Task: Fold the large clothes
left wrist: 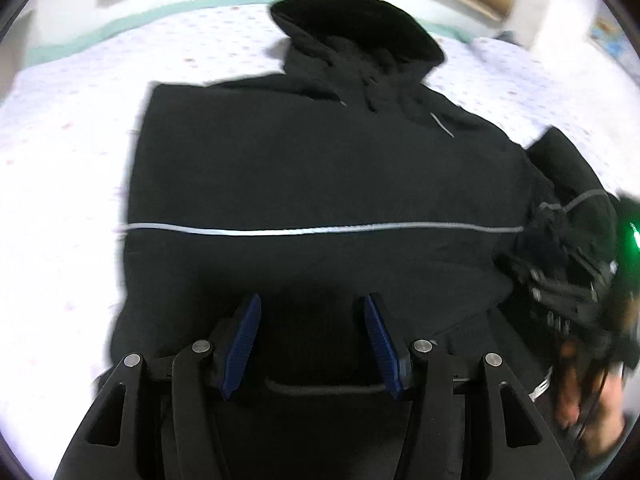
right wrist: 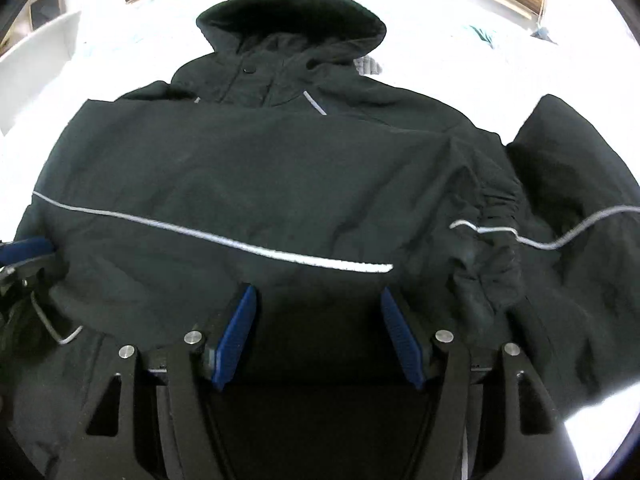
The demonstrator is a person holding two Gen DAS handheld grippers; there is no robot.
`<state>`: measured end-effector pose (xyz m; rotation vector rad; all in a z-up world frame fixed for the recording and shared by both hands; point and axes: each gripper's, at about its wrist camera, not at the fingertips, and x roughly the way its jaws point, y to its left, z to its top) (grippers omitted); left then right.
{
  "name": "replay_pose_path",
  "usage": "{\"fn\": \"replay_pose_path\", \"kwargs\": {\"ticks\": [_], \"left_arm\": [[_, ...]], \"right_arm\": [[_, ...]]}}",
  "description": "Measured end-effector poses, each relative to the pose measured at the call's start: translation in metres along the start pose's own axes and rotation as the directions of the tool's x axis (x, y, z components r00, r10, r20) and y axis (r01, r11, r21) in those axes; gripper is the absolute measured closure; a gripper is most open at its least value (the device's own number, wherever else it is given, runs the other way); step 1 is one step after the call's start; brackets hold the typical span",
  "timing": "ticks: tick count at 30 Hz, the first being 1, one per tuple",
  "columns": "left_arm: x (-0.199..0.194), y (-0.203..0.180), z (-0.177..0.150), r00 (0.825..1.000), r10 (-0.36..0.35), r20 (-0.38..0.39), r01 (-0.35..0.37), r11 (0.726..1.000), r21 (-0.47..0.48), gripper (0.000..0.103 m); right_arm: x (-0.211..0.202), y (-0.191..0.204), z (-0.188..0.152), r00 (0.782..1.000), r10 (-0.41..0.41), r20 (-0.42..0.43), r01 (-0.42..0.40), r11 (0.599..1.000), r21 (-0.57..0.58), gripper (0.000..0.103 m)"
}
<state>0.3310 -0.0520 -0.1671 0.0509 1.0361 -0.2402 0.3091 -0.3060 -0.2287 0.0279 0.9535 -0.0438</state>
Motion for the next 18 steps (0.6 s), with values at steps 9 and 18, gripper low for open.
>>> {"fn": "replay_pose_path", "kwargs": {"ticks": [9, 18], "left_arm": [[-0.157, -0.066, 0.052, 0.976, 0.122, 0.183, -0.116, 0.992, -0.043, 0.048], [-0.112, -0.147, 0.025, 0.977, -0.073, 0.203, 0.057, 0.995, 0.085, 0.048]], "right_arm": [[-0.115, -0.004, -0.019, 0.975, 0.171, 0.146, -0.177, 0.984, 0.028, 0.034], [-0.211, -0.112, -0.042, 0.941, 0.072, 0.332, -0.134, 0.977, 0.168, 0.024]]}}
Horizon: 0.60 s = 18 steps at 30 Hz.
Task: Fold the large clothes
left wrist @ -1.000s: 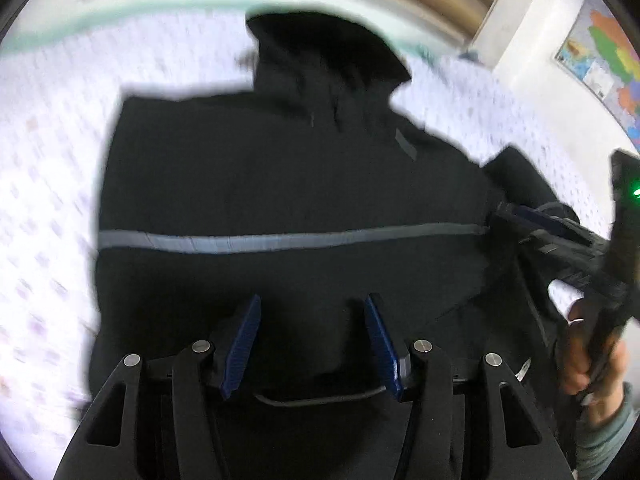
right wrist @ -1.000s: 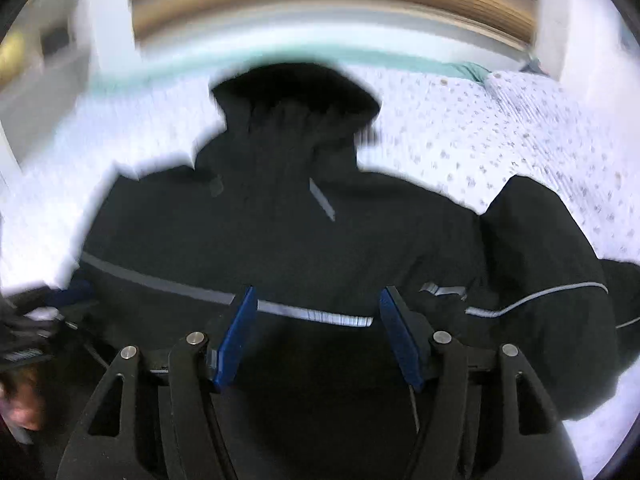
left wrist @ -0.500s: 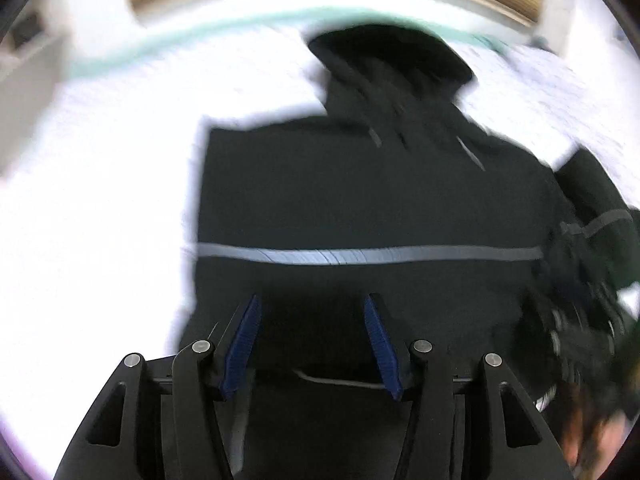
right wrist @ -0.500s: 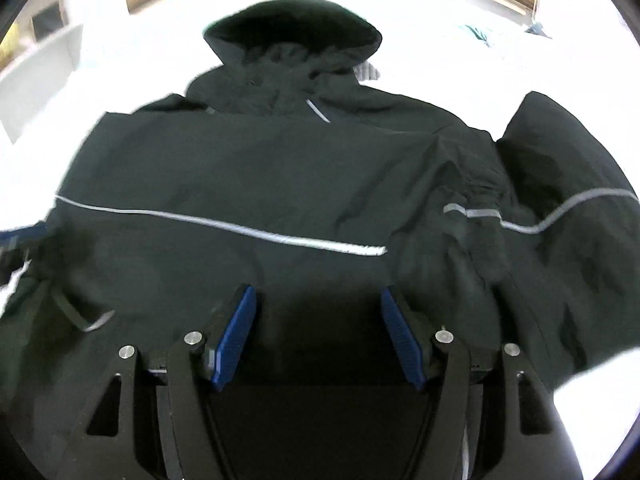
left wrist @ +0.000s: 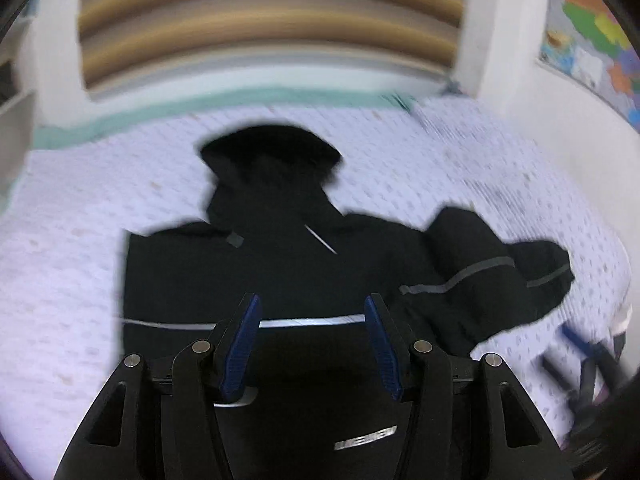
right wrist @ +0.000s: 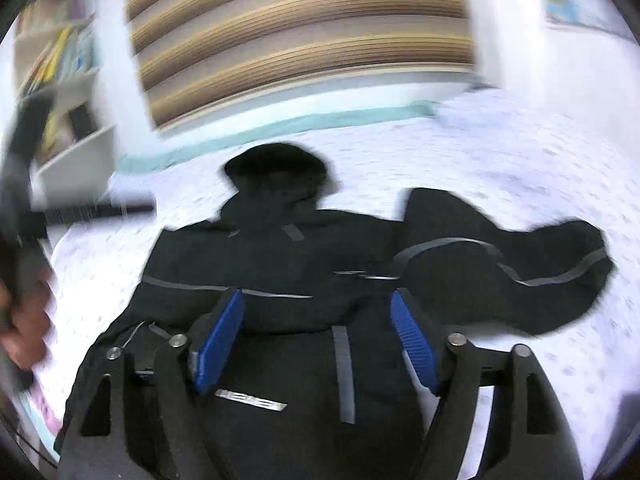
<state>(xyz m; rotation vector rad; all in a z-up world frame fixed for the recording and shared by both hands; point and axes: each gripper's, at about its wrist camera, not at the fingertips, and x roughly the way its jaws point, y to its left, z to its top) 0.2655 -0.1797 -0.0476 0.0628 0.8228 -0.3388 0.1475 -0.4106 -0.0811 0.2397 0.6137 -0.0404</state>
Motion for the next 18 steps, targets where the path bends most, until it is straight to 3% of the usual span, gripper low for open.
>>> {"fn": "replay_pose_path", "kwargs": {"ticks": [5, 10, 14, 18], "left_arm": [[0.103, -0.045, -0.038, 0.995, 0.024, -0.096, -0.015, 0.996, 0.093, 0.048], [0.175, -0.053, -0.053, 0.973, -0.055, -0.224, 0.063, 0.998, 0.026, 0.048], [0.173, -0.043, -0.069, 0.988, -0.120, -0.095, 0.121, 0.993, 0.008, 0.046], [0.171, -0.043, -0.078, 0.991, -0.128, -0.041, 0.129, 0.991, 0.020, 0.045]], "right_arm": [[-0.014, -0.095, -0.008, 0.986, -0.164, -0.032, 0.167, 0.980, 0.107, 0.024], [-0.024, -0.196, -0.016, 0.953, -0.293, -0.078, 0.303, 0.926, 0.225, 0.024], [-0.022, -0.278, -0.020, 0.932, -0.343, -0.116, 0.362, 0.880, 0.306, 0.024], [-0.004, -0.332, -0.030, 0.949, -0.271, -0.163, 0.315, 0.857, 0.408, 0.026]]}}
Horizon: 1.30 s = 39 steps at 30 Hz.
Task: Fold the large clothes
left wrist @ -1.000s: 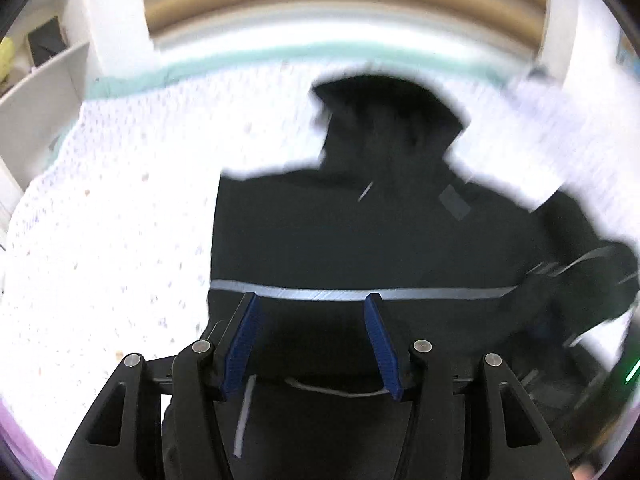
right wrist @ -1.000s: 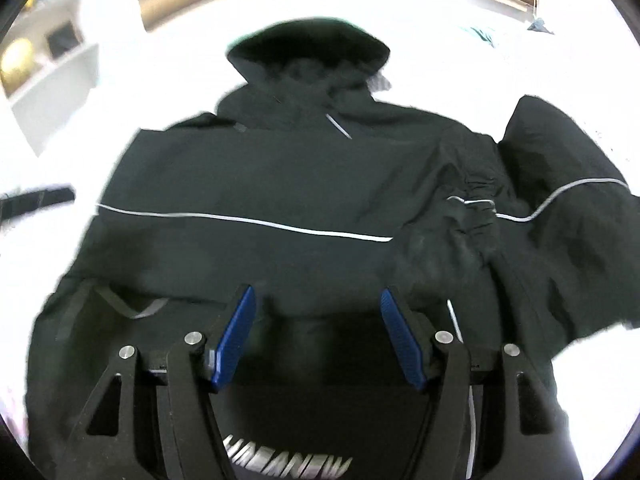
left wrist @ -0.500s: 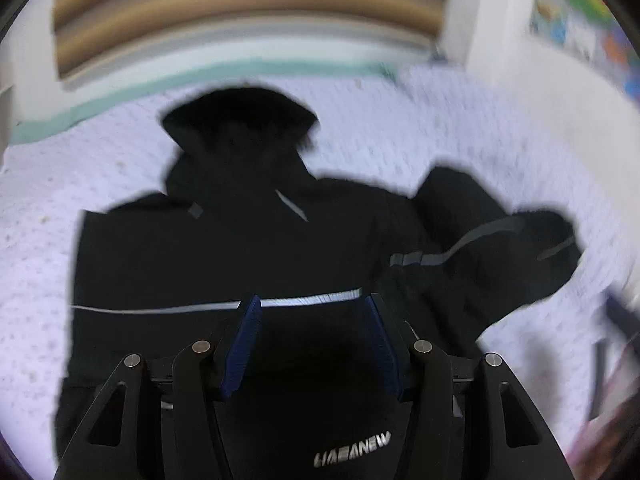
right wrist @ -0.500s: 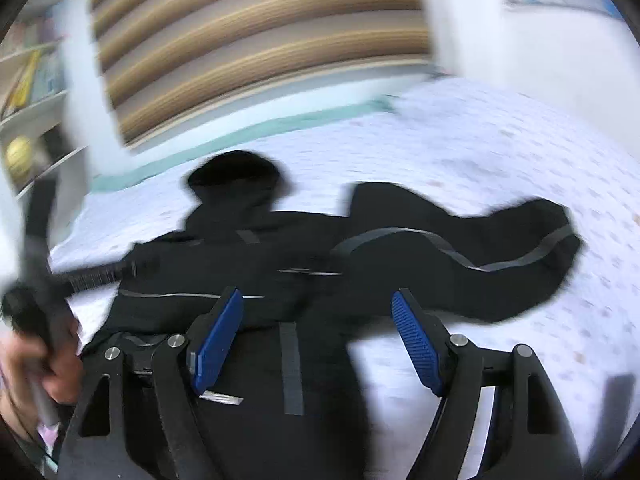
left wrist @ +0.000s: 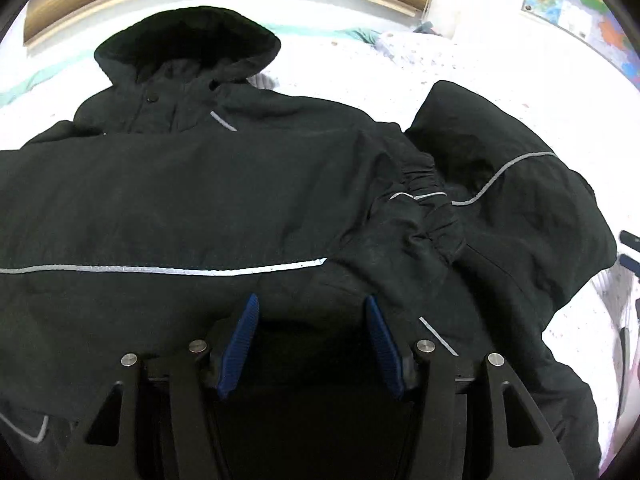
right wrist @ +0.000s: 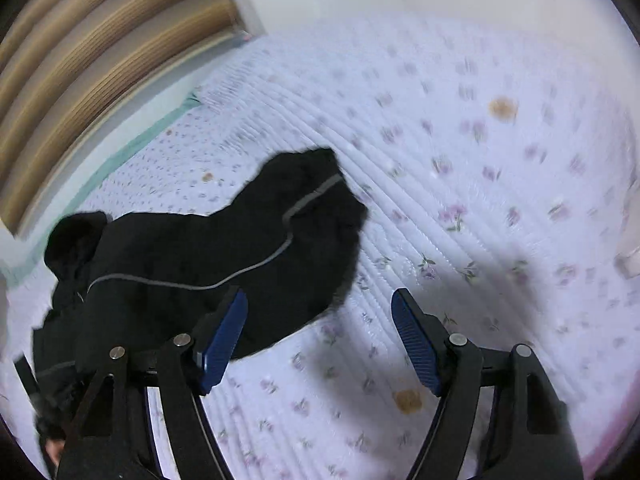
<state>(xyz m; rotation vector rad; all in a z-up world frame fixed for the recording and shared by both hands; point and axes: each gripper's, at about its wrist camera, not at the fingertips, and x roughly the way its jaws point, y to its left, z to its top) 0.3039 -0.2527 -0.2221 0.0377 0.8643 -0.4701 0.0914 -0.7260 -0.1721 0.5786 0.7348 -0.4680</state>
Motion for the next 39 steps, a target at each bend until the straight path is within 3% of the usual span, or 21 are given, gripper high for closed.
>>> {"fn": "replay_pose_path", "kwargs": {"ticks": [4, 8, 9, 11, 13, 15, 17, 21, 24, 28, 32, 35, 39], "left_arm": [[-0.002, 0.001, -0.003, 1.000, -0.018, 0.020, 0.018, 1.000, -0.005, 0.045], [-0.001, 0.001, -0.004, 0.999, -0.021, 0.034, 0.021, 1.000, 0.001, 0.045], [-0.001, 0.001, -0.004, 0.999, -0.021, 0.036, 0.021, 1.000, 0.003, 0.045], [-0.001, 0.001, -0.004, 0.999, -0.024, 0.038, 0.024, 1.000, 0.004, 0.044], [-0.001, 0.002, -0.004, 0.999, -0.029, 0.041, 0.029, 1.000, 0.003, 0.044], [-0.002, 0.001, -0.006, 0.999, -0.031, 0.043, 0.031, 1.000, 0.003, 0.044], [-0.002, 0.002, -0.006, 0.998, -0.033, 0.045, 0.033, 0.999, 0.003, 0.044], [-0.002, 0.002, -0.005, 0.998, -0.039, 0.048, 0.039, 0.999, 0.000, 0.044], [-0.002, 0.002, -0.005, 0.998, -0.039, 0.048, 0.039, 0.999, 0.000, 0.044], [-0.001, 0.002, -0.005, 0.998, -0.038, 0.045, 0.038, 0.999, 0.000, 0.044], [-0.007, 0.005, 0.001, 0.998, -0.061, 0.028, 0.062, 0.998, -0.019, 0.044], [-0.036, 0.009, 0.012, 0.997, -0.066, 0.041, 0.066, 0.998, -0.006, 0.044], [-0.092, 0.026, 0.023, 0.996, -0.029, 0.086, 0.026, 0.999, 0.027, 0.044]], "right_arm": [[0.035, -0.013, 0.002, 0.998, 0.010, -0.062, -0.006, 0.999, 0.051, 0.026], [0.057, -0.008, 0.012, 0.996, 0.072, -0.048, -0.068, 0.995, 0.080, 0.029], [0.062, -0.004, 0.016, 0.995, 0.087, -0.050, -0.082, 0.993, 0.090, 0.035], [0.075, 0.002, 0.022, 0.992, 0.107, -0.074, -0.098, 0.989, 0.111, 0.064], [0.077, 0.014, 0.025, 0.994, 0.075, -0.076, -0.069, 0.994, 0.085, 0.086], [0.059, 0.023, 0.026, 0.997, 0.074, -0.020, -0.073, 0.996, 0.042, 0.087], [0.028, 0.027, 0.026, 0.997, 0.020, 0.080, -0.019, 1.000, -0.010, 0.088], [-0.027, 0.017, 0.031, 0.961, -0.130, 0.245, 0.136, 0.991, -0.008, 0.088], [-0.030, 0.001, 0.032, 0.959, -0.175, 0.224, 0.171, 0.985, 0.041, 0.088], [-0.011, 0.005, 0.020, 0.960, -0.222, 0.172, 0.223, 0.975, 0.016, 0.088], [-0.017, 0.029, 0.017, 0.976, -0.164, 0.145, 0.170, 0.985, -0.027, 0.088], [-0.041, 0.061, 0.021, 0.979, -0.118, 0.169, 0.137, 0.985, -0.104, 0.088], [-0.079, 0.142, 0.021, 0.981, -0.021, 0.191, 0.067, 0.969, -0.239, 0.088]]}}
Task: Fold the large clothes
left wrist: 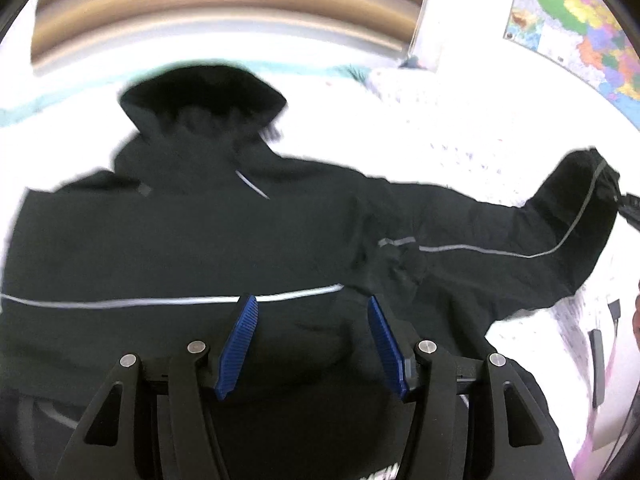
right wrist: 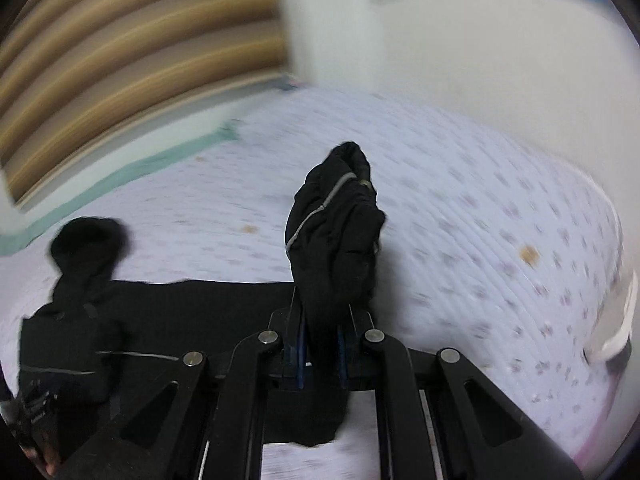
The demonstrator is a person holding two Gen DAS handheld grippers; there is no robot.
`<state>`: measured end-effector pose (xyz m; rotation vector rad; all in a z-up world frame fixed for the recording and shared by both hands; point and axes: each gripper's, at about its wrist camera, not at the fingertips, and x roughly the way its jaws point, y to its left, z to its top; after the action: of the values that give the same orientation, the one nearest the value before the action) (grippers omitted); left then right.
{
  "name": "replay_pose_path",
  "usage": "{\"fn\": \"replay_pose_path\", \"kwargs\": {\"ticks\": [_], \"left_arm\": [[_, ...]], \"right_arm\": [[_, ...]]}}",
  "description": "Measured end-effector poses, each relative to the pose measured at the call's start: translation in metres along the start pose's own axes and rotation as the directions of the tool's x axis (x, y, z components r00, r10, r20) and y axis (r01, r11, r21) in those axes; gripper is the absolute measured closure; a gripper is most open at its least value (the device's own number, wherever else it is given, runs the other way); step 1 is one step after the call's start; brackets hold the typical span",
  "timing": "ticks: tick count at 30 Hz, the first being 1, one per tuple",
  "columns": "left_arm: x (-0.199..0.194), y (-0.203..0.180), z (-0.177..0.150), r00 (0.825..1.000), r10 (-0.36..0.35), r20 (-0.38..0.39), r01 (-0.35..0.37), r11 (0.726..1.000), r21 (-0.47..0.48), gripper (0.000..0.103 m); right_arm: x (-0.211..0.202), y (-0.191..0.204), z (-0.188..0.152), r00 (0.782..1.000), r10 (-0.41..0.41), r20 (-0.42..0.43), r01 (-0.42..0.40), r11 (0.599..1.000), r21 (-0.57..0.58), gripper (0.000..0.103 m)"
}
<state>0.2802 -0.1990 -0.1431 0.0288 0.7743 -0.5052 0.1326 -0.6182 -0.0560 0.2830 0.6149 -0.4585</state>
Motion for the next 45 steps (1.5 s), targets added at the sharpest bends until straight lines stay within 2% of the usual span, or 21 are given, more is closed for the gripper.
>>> {"fn": "replay_pose_path", "kwargs": {"ticks": [3, 6, 11, 15, 19, 24, 26, 28, 30, 33, 34, 36, 38, 39, 41, 43, 45], "left_arm": [[-0.043, 0.026, 0.002, 0.997, 0.071, 0.028, -0.072, 0.997, 0.020, 0.044], [-0.077, 0.064, -0.003, 0.991, 0.129, 0.020, -0.129, 0.992, -0.019, 0.044], [-0.129, 0.122, -0.021, 0.985, 0.170, 0.031, -0.167, 0.982, -0.094, 0.044], [-0.151, 0.157, -0.039, 0.979, 0.200, 0.035, -0.196, 0.975, -0.107, 0.044], [-0.152, 0.181, -0.054, 0.980, 0.198, 0.005, -0.196, 0.973, -0.118, 0.044], [-0.158, 0.202, -0.063, 0.981, 0.195, -0.004, -0.194, 0.973, -0.122, 0.044], [-0.159, 0.209, -0.067, 0.981, 0.193, -0.003, -0.192, 0.974, -0.123, 0.044], [-0.158, 0.214, -0.071, 0.981, 0.195, -0.004, -0.194, 0.973, -0.122, 0.044], [-0.155, 0.221, -0.074, 0.983, 0.185, -0.014, -0.185, 0.974, -0.132, 0.044], [-0.149, 0.232, -0.074, 0.992, 0.125, -0.029, -0.128, 0.974, -0.184, 0.044], [-0.148, 0.234, -0.072, 0.995, 0.094, -0.026, -0.098, 0.974, -0.204, 0.044], [-0.146, 0.239, -0.066, 1.000, -0.003, -0.009, 0.001, 0.971, -0.237, 0.044], [-0.137, 0.240, -0.057, 0.996, -0.088, -0.022, 0.079, 0.962, -0.263, 0.044], [-0.128, 0.240, -0.051, 0.991, -0.129, -0.041, 0.112, 0.951, -0.288, 0.044], [-0.112, 0.239, -0.041, 0.984, -0.172, -0.056, 0.143, 0.930, -0.339, 0.044], [-0.091, 0.238, -0.031, 0.978, -0.196, -0.070, 0.155, 0.912, -0.379, 0.044], [-0.069, 0.234, -0.023, 0.978, -0.183, -0.096, 0.131, 0.907, -0.400, 0.044]], "right_arm": [[-0.019, 0.060, 0.011, 0.997, 0.080, 0.015, -0.079, 0.995, -0.066, 0.088], [-0.039, 0.130, 0.013, 0.987, 0.156, 0.024, -0.151, 0.976, -0.155, 0.088], [-0.047, 0.248, -0.004, 0.965, 0.260, -0.018, -0.256, 0.931, -0.261, 0.088], [-0.037, 0.335, -0.040, 0.941, 0.327, -0.083, -0.335, 0.880, -0.337, 0.088], [-0.021, 0.410, -0.086, 0.916, 0.367, -0.163, -0.401, 0.826, -0.395, 0.088], [0.013, 0.489, -0.154, 0.889, 0.365, -0.277, -0.455, 0.768, -0.450, 0.088], [0.033, 0.517, -0.186, 0.885, 0.344, -0.315, -0.460, 0.750, -0.474, 0.088], [0.051, 0.528, -0.211, 0.867, 0.339, -0.364, -0.485, 0.742, -0.464, 0.088], [0.067, 0.531, -0.230, 0.862, 0.316, -0.396, -0.483, 0.750, -0.452, 0.087], [0.075, 0.531, -0.237, 0.854, 0.320, -0.409, -0.495, 0.742, -0.452, 0.084], [0.073, 0.528, -0.233, 0.843, 0.329, -0.426, -0.511, 0.738, -0.441, 0.078], [0.062, 0.515, -0.218, 0.797, 0.391, -0.461, -0.575, 0.726, -0.377, 0.069], [0.043, 0.492, -0.199, 0.774, 0.456, -0.439, -0.612, 0.715, -0.338, 0.054], [0.033, 0.478, -0.189, 0.782, 0.474, -0.405, -0.610, 0.717, -0.338, 0.046], [0.013, 0.444, -0.168, 0.822, 0.481, -0.306, -0.567, 0.742, -0.357, 0.038], [0.004, 0.415, -0.153, 0.851, 0.466, -0.241, -0.525, 0.771, -0.361, 0.037], [0.000, 0.385, -0.141, 0.889, 0.419, -0.185, -0.458, 0.810, -0.367, 0.037]]}}
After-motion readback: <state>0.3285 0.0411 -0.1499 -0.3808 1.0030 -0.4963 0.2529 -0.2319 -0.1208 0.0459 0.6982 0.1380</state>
